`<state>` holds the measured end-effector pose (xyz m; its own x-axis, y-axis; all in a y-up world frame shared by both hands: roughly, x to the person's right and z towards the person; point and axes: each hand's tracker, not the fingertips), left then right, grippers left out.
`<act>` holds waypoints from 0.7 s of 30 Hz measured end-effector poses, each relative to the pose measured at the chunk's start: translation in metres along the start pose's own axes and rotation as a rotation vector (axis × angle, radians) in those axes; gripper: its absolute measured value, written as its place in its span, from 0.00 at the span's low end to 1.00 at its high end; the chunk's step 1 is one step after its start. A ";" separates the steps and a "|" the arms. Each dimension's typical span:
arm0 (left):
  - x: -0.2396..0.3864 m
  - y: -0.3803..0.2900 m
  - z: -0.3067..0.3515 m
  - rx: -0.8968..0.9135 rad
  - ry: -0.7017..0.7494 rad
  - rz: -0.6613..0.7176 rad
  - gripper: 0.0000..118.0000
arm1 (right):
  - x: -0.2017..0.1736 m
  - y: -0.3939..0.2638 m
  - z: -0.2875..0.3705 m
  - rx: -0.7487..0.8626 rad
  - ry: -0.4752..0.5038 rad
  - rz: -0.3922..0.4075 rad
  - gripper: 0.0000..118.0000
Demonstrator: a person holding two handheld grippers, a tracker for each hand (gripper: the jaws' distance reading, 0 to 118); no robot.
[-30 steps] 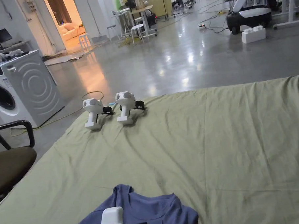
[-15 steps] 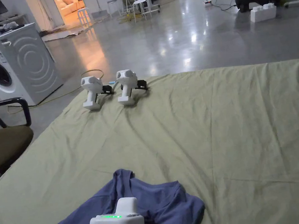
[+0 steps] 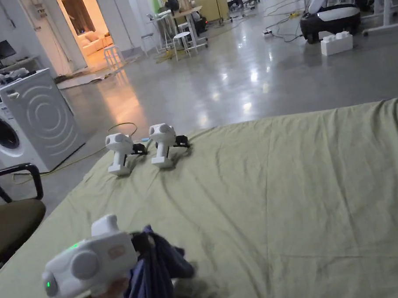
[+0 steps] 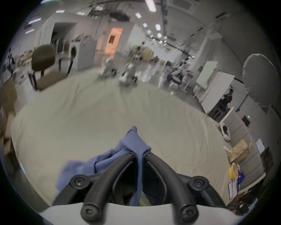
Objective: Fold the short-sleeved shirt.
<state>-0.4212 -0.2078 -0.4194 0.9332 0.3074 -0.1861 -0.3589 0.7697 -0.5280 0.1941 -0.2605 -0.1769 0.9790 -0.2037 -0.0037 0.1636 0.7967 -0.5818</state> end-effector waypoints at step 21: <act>0.396 -0.296 -0.051 -0.452 -0.702 -0.600 0.06 | 0.032 -0.017 0.037 0.004 -0.120 -0.069 0.02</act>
<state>0.0553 -0.3429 -0.3792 0.6828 0.3115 0.6609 0.3387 0.6666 -0.6640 0.2268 -0.2595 -0.1364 0.9728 -0.1893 0.1337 0.2317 0.7853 -0.5741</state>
